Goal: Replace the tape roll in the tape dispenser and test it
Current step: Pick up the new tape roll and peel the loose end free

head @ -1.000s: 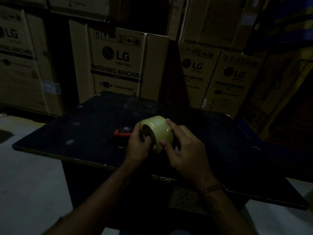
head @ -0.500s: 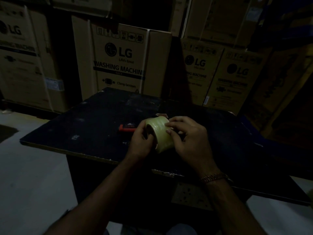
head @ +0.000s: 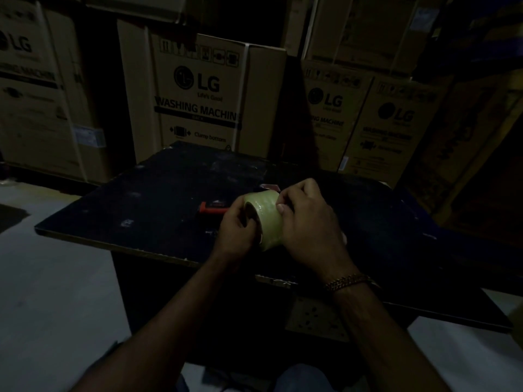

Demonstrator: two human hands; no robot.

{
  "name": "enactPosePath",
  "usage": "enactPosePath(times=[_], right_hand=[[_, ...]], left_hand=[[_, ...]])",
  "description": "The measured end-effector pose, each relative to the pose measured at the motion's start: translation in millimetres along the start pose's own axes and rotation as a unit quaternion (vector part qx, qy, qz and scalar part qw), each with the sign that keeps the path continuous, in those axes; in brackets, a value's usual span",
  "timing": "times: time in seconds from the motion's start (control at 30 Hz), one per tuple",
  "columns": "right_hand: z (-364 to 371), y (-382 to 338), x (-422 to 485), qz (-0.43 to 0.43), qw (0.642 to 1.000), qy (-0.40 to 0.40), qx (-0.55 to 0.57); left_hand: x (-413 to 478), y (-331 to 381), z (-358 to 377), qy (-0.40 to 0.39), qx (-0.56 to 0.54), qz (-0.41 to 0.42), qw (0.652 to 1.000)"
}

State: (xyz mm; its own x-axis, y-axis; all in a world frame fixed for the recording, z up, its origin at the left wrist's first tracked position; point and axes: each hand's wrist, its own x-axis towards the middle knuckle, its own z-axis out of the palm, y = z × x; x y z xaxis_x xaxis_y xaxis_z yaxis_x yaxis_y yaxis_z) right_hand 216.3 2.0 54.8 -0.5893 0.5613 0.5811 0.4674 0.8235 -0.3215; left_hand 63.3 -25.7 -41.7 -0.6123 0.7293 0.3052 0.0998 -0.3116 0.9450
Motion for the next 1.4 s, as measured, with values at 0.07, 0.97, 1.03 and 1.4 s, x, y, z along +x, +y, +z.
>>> enactPosePath(times=[0.07,0.97,1.03,1.4], right_hand=[[4,-1,0,-0.005,1.0,-0.013,-0.004],[-2,12,6,-0.047,0.989,-0.003,0.14],[0,14,7,-0.036,0.989,0.015,0.144],[16,12,3,-0.015,0.983,0.081,0.164]], left_hand=[[1,-1,0,-0.006,-0.002,-0.006,1.0],[9,1,-3,-0.03,-0.044,-0.101,0.993],[9,0,-3,-0.034,-0.038,-0.096,0.994],[5,3,2,-0.057,-0.002,-0.101,0.993]])
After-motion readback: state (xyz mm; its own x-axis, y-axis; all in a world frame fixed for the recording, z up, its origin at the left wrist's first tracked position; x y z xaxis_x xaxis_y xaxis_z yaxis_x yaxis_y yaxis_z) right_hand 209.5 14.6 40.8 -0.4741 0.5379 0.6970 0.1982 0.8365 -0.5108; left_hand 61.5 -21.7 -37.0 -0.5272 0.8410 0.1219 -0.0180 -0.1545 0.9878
